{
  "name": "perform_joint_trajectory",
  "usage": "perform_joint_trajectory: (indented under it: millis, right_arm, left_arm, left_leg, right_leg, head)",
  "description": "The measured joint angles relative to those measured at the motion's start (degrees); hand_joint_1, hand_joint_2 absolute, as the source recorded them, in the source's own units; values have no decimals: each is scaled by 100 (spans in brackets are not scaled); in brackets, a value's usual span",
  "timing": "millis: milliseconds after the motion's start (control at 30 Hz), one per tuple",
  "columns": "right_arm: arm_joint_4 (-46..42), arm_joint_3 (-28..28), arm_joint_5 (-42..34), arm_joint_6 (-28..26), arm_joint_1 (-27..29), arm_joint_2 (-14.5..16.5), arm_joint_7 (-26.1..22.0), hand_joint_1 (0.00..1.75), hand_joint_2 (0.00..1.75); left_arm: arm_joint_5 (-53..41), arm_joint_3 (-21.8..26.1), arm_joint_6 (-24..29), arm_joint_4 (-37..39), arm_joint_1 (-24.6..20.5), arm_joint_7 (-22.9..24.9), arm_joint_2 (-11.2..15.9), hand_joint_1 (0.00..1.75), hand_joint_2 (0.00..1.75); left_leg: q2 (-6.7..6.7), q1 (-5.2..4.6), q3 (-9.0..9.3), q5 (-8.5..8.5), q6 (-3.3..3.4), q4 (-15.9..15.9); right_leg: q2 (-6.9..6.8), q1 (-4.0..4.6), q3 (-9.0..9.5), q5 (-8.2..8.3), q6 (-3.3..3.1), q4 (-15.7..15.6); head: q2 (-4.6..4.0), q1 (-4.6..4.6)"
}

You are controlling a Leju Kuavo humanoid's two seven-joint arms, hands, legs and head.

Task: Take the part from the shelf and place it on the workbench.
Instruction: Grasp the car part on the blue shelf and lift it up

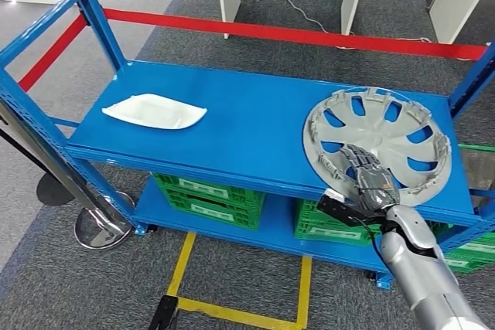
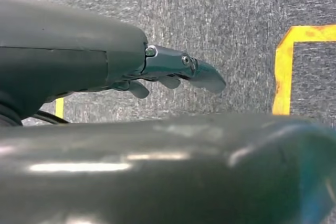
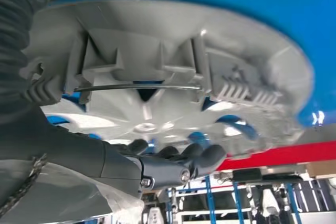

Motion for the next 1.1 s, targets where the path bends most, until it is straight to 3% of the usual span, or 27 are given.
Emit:
perform_joint_trajectory:
  millis: [67, 133, 200, 233, 267, 300, 367, 467, 500, 567, 633, 700, 733, 767, 833, 900, 1033, 1100]
  right_arm:
    - [52, 41, 143, -26, -52, -7, 140, 0, 175]
    - [114, 79, 312, -9, -107, -11, 333, 0, 175]
    - [174, 103, 400, 74, -159, -14, 490, 0, 175]
    - [199, 110, 413, 124, -183, -19, 542, 0, 175]
    - [219, 116, 424, 175, -205, -26, 582, 0, 175]
    - [237, 123, 445, 222, -224, -36, 616, 0, 175]
    - [264, 138, 551, 299, -258, -69, 720, 0, 175]
    - [325, 196, 906, 437, -321, -136, 953, 0, 175]
    - [349, 226, 1030, 517, -346, -159, 1019, 8, 175]
    - [410, 295, 1198, 775, -435, -219, 1103, 96, 175]
    - [504, 376, 1276, 1094, -544, -281, 1127, 175, 175]
    - [589, 454, 1301, 1325, -625, -325, 1107, 175, 175]
    - [618, 489, 1305, 1400, -660, -338, 1093, 175, 175]
    - [640, 520, 1307, 1455, -695, -346, 1074, 175, 175]
    - [672, 576, 1292, 1536, -772, -354, 1029, 175, 175]
    - [685, 632, 1254, 1595, -831, -355, 982, 175, 175]
    - [718, 733, 1157, 1654, -913, -352, 896, 175, 175]
    - [747, 768, 1123, 1662, -956, -350, 888, 175, 175]
  left_arm:
    - [-3, 1, 1, 0, -2, -3, 3, 0, 0]
    - [-7, 6, 2, 0, 2, -11, 5, 0, 0]
    - [-10, 18, 2, 0, 10, -26, 8, 0, 0]
    - [-11, 25, 2, 0, 11, -35, 8, 0, 0]
    - [-13, 31, 1, 0, 9, -47, 8, 0, 0]
    - [-16, 36, -1, 0, 5, -59, 9, 0, 0]
    - [-33, 43, -5, 0, -8, -76, 10, 0, 0]
    - [-75, 64, -7, 0, -14, -83, 9, 0, 0]
    - [-89, 76, -6, 0, -12, -83, 6, 0, 0]
    - [-109, 103, -4, 0, -18, -83, -1, 0, 0]
    - [-115, 133, -3, 0, -21, -83, -4, 0, 0]
    - [-116, 163, 3, 0, -16, -83, -4, 0, 0]
    - [-117, 173, 6, 0, -14, -83, -4, 0, 0]
    - [-119, 180, 9, 0, -14, -86, -4, 0, 0]
    - [-120, 186, 11, 0, -18, -98, -8, 0, 0]
    - [-121, 192, 18, 0, -29, -111, -13, 0, 0]
    - [-130, 233, 36, 0, -38, -123, -14, 0, 0]
    - [-134, 266, 45, 0, -35, -130, -10, 0, 0]
  left_leg:
    - [6, 14, -115, -214, -53, 301]
    - [11, 27, -420, -582, -100, 1018]
    - [12, 33, -650, -749, -112, 1565]
    - [12, 33, -627, -674, -103, 1539]
    - [12, 32, -497, -511, -86, 1287]
    - [12, 31, -296, -317, -60, 895]
    - [13, 15, 53, -102, -18, 193]
    - [13, -9, 132, -70, 43, -43]
    - [15, -4, 134, -43, 75, -71]
    - [18, 12, 131, 14, 148, -126]
    - [20, 6, 110, 37, 192, -135]
    - [21, -6, 102, 39, 205, -130]
    - [21, -8, 107, 37, 207, -126]
    - [21, -9, 116, 32, 204, -121]
    - [22, -20, 125, 12, 176, -101]
    - [25, -34, 115, 0, 121, -83]
    - [23, -22, 82, -55, -5, -4]
    - [23, 3, -117, -371, -77, 473]
  right_leg:
    - [-8, -17, 21, 8, -64, -13]
    - [-12, -17, 28, 6, -93, -14]
    - [-6, -15, 33, 4, -102, -13]
    - [-2, -15, 39, 3, -104, -13]
    - [2, -15, 47, 4, -102, -13]
    - [4, -15, 56, 6, -98, -14]
    - [5, 4, 55, 8, -59, -11]
    - [2, 9, 49, 46, 48, -56]
    - [1, 1, 35, 41, 80, -53]
    - [-5, -5, -111, -138, 123, 199]
    - [-10, -8, -444, -496, 141, 886]
    - [-10, -8, -703, -661, 160, 1446]
    - [-11, -8, -696, -585, 162, 1438]
    - [-12, -8, -574, -414, 154, 1193]
    - [-17, 1, -158, -78, 115, 394]
    - [-18, 20, 90, 24, 67, -69]
    - [-35, 4, 132, 73, -37, -161]
    - [-68, -32, 131, 117, -80, -196]
  head:
    - [0, -14]
    - [0, -28]
    - [0, -30]
    - [0, -30]
    - [0, -30]
    - [0, -29]
    - [0, -26]
    - [0, -20]
    - [0, -21]
    - [0, -9]
    - [0, 1]
    - [0, -1]
    - [0, -1]
    - [0, -1]
    - [0, 0]
    - [0, -8]
    - [0, -13]
    - [0, -24]
